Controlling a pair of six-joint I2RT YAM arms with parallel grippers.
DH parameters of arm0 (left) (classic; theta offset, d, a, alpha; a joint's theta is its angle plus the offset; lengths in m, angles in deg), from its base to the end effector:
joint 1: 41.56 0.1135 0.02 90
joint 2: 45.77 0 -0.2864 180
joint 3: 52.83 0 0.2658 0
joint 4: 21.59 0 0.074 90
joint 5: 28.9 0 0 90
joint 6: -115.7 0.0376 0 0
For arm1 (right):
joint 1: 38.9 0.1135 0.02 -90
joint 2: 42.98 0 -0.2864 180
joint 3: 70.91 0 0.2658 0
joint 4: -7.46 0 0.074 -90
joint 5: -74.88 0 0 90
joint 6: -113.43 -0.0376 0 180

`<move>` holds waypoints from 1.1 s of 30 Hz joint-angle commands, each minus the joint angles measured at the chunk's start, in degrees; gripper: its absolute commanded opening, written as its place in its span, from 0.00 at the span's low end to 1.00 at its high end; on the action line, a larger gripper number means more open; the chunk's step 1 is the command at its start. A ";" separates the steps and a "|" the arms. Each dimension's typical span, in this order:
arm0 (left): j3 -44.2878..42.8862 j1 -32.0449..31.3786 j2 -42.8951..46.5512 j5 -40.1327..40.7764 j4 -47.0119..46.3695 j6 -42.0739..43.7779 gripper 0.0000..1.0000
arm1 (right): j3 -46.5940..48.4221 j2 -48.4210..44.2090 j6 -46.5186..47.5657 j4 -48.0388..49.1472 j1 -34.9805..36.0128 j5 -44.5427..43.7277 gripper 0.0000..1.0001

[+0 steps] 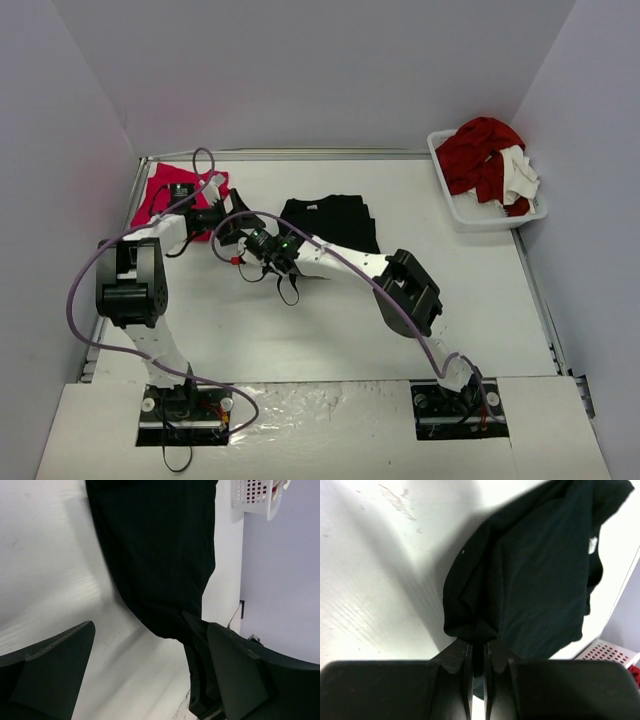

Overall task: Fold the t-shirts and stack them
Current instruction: Fold the long partially folded tshirt into a neat square

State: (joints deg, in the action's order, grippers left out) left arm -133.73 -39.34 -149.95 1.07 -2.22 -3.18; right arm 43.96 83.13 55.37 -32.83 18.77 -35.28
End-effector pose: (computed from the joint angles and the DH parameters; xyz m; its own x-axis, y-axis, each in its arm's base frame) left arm 0.4035 -0.0170 0.2233 -0.8910 -0.2760 -0.3606 0.2136 0.4460 -0.8692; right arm 0.2877 0.4303 0.2075 0.0037 -0.9228 -0.3852 -0.7973 0.2298 -0.5581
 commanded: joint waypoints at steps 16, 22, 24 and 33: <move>3.43 -5.91 -8.67 -0.97 -14.06 -16.56 0.94 | 6.37 -2.79 0.75 -4.48 -1.24 -3.04 0.00; 2.82 -7.84 -9.72 0.00 -14.32 -18.04 0.94 | 9.70 -1.56 0.49 -5.89 -1.42 -3.04 0.00; 2.73 -8.63 -10.95 -0.26 -16.42 -19.80 0.94 | 10.50 -1.04 0.49 -6.42 -1.25 -2.95 0.00; 1.24 -11.01 -15.34 -0.44 -24.96 -27.10 0.95 | 11.03 -0.16 0.40 -7.21 -1.07 -2.43 0.00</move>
State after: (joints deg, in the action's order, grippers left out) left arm -130.69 -49.42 -163.67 -1.03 -23.98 -27.77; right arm 53.05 83.26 55.57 -38.06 17.65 -36.15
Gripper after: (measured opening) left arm 0.945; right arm 0.034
